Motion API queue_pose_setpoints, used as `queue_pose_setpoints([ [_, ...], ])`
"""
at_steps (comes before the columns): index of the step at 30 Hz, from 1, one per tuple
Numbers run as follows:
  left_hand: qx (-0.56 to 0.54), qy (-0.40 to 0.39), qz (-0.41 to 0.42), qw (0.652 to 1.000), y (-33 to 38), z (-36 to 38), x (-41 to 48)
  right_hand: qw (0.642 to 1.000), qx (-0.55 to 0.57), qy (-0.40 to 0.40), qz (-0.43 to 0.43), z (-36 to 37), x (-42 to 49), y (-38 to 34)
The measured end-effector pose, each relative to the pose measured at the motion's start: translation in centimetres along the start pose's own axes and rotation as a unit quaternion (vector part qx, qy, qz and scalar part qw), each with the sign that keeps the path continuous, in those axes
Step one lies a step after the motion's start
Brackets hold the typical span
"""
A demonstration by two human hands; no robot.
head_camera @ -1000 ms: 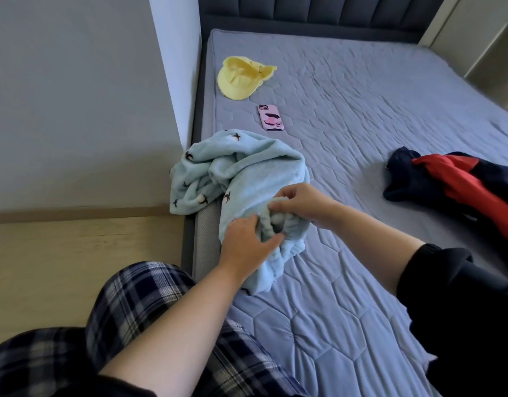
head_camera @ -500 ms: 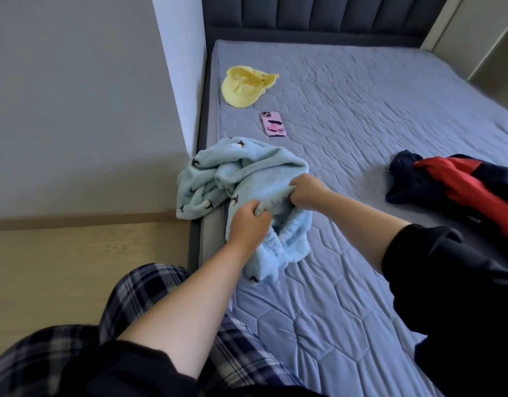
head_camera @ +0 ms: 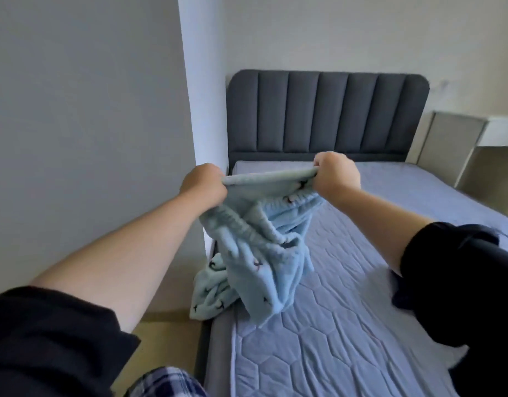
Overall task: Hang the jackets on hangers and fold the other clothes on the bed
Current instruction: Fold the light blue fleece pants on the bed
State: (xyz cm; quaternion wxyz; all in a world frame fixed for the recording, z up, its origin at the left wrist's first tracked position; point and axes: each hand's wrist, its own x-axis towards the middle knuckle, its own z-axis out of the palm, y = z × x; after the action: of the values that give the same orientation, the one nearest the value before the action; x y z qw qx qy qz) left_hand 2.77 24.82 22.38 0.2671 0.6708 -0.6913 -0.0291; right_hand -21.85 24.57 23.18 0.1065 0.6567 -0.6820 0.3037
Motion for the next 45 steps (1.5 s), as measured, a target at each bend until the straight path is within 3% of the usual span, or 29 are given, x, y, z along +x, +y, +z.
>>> queue_pose_setpoints([
  [5, 0.006, 0.100, -0.039, 0.994, 0.5, -7.2, 1.9, 0.986, 0.124, 0.061, 0.089, -5.7, 4.1, -0.8],
  [8, -0.074, 0.199, -0.012, 0.977, 2.1, -8.7, 2.0, 0.975, 0.202, 0.040, 0.087, -7.6, 5.2, -3.6],
  [11, -0.204, 0.175, 0.020, 0.963, 4.6, -9.5, 1.8, 0.958, 0.275, -0.057, 0.059, -9.0, 5.5, -6.6],
  [13, -0.233, 0.159, 0.035, 0.959, 6.1, -10.1, 1.5, 0.926, 0.348, -0.141, 0.042, -9.5, 4.7, -7.6],
  [17, -0.179, 0.136, 0.048, 0.973, 7.5, -10.9, 1.1, 0.836, 0.365, -0.404, -0.073, -9.6, 2.3, -7.6],
  [20, -0.176, 0.115, 0.059, 0.976, 7.7, -10.9, 1.0, 0.756, 0.410, -0.491, -0.140, -9.3, 0.7, -8.3],
  [21, -0.193, 0.101, 0.060, 0.974, 7.7, -10.7, 1.0, 0.760, 0.405, -0.485, -0.149, -8.9, 0.2, -8.7],
  [22, -0.211, 0.086, 0.061, 0.972, 7.8, -10.6, 0.9, 0.798, 0.370, -0.451, -0.152, -8.4, -0.3, -9.1],
  [24, -0.237, 0.069, 0.058, 0.967, 7.7, -10.1, 0.9, 0.910, 0.251, -0.305, -0.126, -7.2, -0.4, -9.7],
  [26, -0.243, 0.079, 0.057, 0.965, 7.1, -9.8, 1.1, 0.959, 0.209, -0.183, -0.055, -6.5, 0.3, -9.6],
  [31, -0.067, 0.080, 0.074, 0.992, 4.6, -9.4, 1.1, 0.934, 0.353, -0.001, 0.059, -7.0, 2.6, -8.0],
  [39, 0.139, 0.012, -0.086, 0.987, -0.4, -6.1, 0.7, 0.893, 0.397, 0.174, 0.124, -6.6, 3.1, -5.1],
  [41, 0.161, 0.012, -0.135, 0.978, -1.8, -5.9, 0.2, 0.912, 0.337, 0.189, 0.137, -6.0, 3.3, -2.8],
  [42, 0.150, 0.009, -0.164, 0.975, -2.5, -6.0, 0.0, 0.945, 0.250, 0.174, 0.121, -5.6, 3.3, -1.7],
  [43, 0.117, 0.004, -0.192, 0.974, -3.1, -6.1, 0.1, 0.977, 0.131, 0.142, 0.092, -5.2, 3.3, -0.6],
  [45, 0.017, -0.014, -0.229, 0.973, -3.6, -6.5, 0.0, 0.996, -0.054, 0.028, 0.068, -4.4, 2.8, 0.6],
])
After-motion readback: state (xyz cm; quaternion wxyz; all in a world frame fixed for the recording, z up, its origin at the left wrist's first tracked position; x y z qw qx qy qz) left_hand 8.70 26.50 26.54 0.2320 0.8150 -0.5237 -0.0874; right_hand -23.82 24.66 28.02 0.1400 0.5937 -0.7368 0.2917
